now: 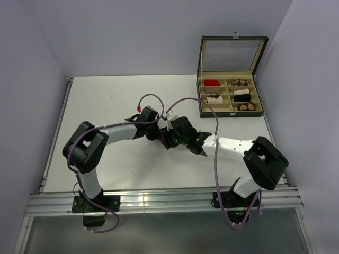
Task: Roll the socks
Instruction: Roll the sock at the center of the board.
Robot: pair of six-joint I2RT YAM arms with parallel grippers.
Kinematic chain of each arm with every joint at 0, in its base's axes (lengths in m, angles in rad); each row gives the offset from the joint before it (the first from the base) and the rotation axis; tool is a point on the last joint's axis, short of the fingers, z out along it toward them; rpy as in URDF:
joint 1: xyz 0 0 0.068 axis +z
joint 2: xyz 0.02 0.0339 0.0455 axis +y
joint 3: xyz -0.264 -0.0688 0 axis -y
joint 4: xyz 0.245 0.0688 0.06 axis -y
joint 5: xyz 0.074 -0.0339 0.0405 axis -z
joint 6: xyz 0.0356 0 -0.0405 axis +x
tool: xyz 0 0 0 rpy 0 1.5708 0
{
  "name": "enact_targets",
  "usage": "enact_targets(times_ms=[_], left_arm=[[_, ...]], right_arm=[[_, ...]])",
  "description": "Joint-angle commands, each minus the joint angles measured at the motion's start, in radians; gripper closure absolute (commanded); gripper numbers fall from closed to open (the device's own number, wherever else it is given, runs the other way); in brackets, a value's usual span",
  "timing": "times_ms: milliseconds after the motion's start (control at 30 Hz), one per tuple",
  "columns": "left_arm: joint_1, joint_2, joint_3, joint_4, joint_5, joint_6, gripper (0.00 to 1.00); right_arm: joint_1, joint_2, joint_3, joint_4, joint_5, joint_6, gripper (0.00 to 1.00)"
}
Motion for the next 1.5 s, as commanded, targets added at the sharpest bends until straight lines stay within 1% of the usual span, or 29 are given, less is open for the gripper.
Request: enact_targets(times_ms=[0,133,333,367,600,700,800,833,933,967,1000,1033,1067,1100,1133,1167,1200,1267,1300,1467], left_arm=[[-0.002,0.037,0.012,-0.083,-0.028,0.056,0.92],[-0.002,0.031,0.015,-0.086,-0.028,0.057,0.91],[-0.002,0.028,0.016,-0.088,-0.028,0.062,0.91],[-0.002,0.028,0.016,-0.088,-0.028,0.06,0.91],[-0.002,0.028,0.01,-0.069,-0.01,0.056,0.91],[-0.005,0.023,0.003,-0.055,-0.004,0.054,0.91],[-0.005,0.022,-0.002,-0.046,-0.001,0.057,0.91],[-0.005,0.022,-0.002,-0.046,0.0,0.057,0.91],[-0.005,0.013,-0.007,-0.039,-0.004,0.059,0.88],[-0.005,0.009,-0.008,-0.035,-0.005,0.059,0.85],[-0.005,-0.001,-0.01,-0.032,-0.007,0.057,0.76],[-0.005,-0.01,-0.011,-0.026,-0.013,0.057,0.71],[-0.004,-0.02,-0.013,-0.02,-0.014,0.054,0.66],[-0.004,-0.03,-0.02,-0.003,-0.014,0.05,0.6],[-0.005,-0.055,-0.022,-0.002,-0.014,0.047,0.57],[-0.004,-0.067,-0.023,0.001,-0.014,0.041,0.52],[-0.004,-0.089,-0.026,0.006,-0.055,0.033,0.44],[-0.001,-0.112,-0.033,0.017,-0.08,0.021,0.39],[0.004,-0.13,-0.042,0.023,-0.086,0.013,0.36],[0.021,-0.188,-0.1,0.067,-0.12,-0.041,0.33]], right_arm=[[0.069,0.005,-0.02,0.057,0.241,-0.106,0.43],[0.145,0.046,-0.006,0.077,0.323,-0.137,0.43],[0.202,0.133,0.012,0.114,0.403,-0.172,0.43],[0.217,0.144,0.018,0.115,0.417,-0.2,0.43],[0.264,0.258,0.038,0.134,0.567,-0.237,0.44],[0.264,0.293,0.04,0.125,0.635,-0.232,0.49],[0.261,0.314,0.032,0.108,0.647,-0.22,0.64],[0.257,0.316,0.031,0.096,0.624,-0.209,0.77],[0.247,0.289,0.017,0.073,0.549,-0.185,1.0],[0.233,0.269,0.012,0.066,0.482,-0.184,1.0],[0.224,0.255,0.009,0.06,0.439,-0.157,1.0],[0.209,0.243,0.006,0.048,0.391,-0.139,1.0],[0.173,0.215,0.001,0.043,0.289,-0.125,1.0],[0.153,0.203,-0.002,0.039,0.237,-0.112,1.0],[0.13,0.19,-0.003,0.028,0.171,-0.091,1.0],[0.08,0.172,-0.002,0.025,0.071,-0.079,1.0],[0.055,0.166,-0.002,0.017,0.005,-0.062,1.0],[0.012,0.166,0.003,0.017,-0.09,-0.043,1.0],[-0.027,0.173,0.006,0.014,-0.191,-0.037,1.0],[-0.123,0.274,0.063,-0.021,-0.429,0.007,1.0]])
